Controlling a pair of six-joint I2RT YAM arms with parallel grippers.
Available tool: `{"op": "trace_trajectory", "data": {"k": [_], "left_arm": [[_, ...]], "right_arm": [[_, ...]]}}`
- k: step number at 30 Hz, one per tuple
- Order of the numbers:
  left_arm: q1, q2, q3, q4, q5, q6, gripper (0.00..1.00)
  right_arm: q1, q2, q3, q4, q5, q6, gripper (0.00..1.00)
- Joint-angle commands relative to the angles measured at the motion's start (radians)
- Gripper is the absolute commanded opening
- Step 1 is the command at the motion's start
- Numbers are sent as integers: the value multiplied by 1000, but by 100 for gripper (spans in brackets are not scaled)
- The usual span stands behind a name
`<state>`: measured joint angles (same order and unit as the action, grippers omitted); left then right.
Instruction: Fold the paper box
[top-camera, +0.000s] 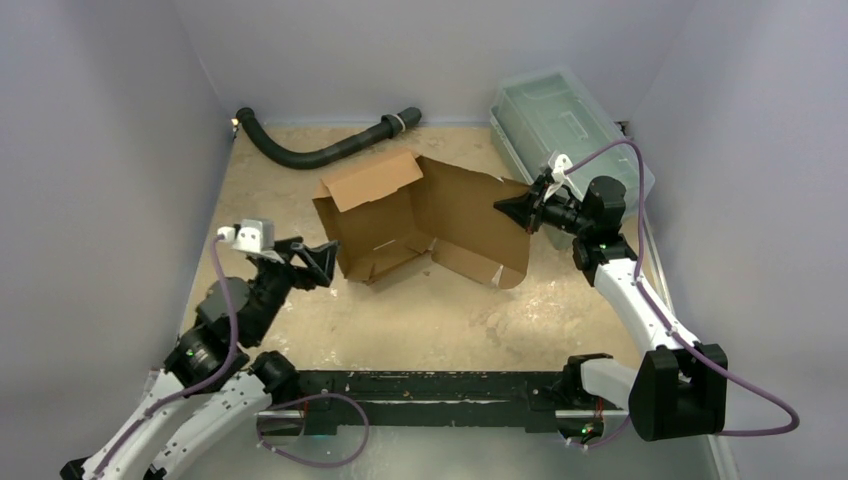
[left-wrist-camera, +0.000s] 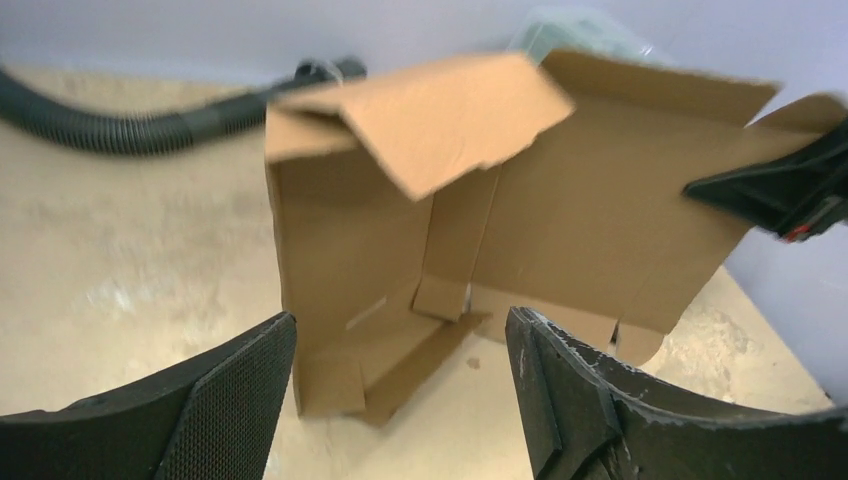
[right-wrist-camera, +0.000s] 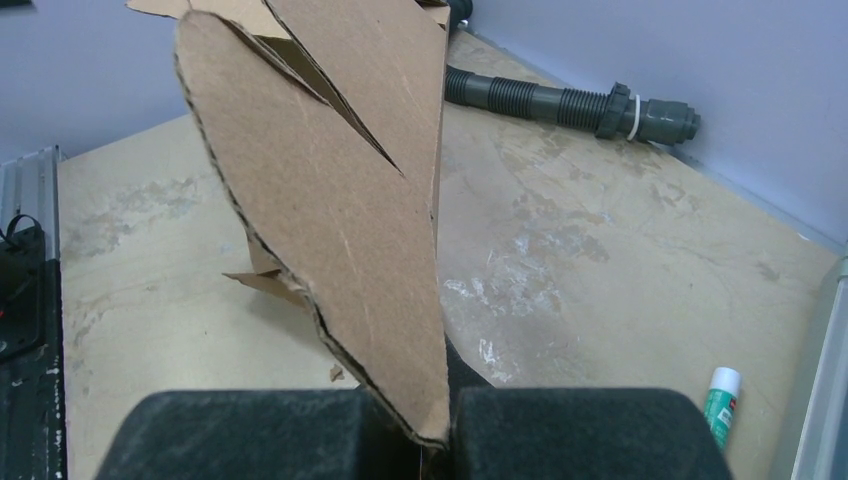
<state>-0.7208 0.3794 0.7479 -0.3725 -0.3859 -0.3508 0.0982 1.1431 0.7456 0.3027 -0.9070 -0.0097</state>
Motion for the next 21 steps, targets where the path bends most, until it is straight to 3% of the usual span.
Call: {"op": "trace_trajectory", "data": {"k": [1,6,13,18,21], "left_arm": [[-2,1,-143,78,-72,-194,76],[-1,153,-149,55,-181,-173,76],[7,181,-245,173,-299,-233,73],[62,222,-285,309,-277,-250,71],[175,261,-295,375,-131,-259,67]], "right_arm": [[6,-4,27,-5,3,-18,0],[6,-3,27,-7,7,-18,0],[6,7,28,-5,-7,-18,0],[7,1,28,-4,-12,-16,0],[7,-3,28,-4,-12,-15,0]]}}
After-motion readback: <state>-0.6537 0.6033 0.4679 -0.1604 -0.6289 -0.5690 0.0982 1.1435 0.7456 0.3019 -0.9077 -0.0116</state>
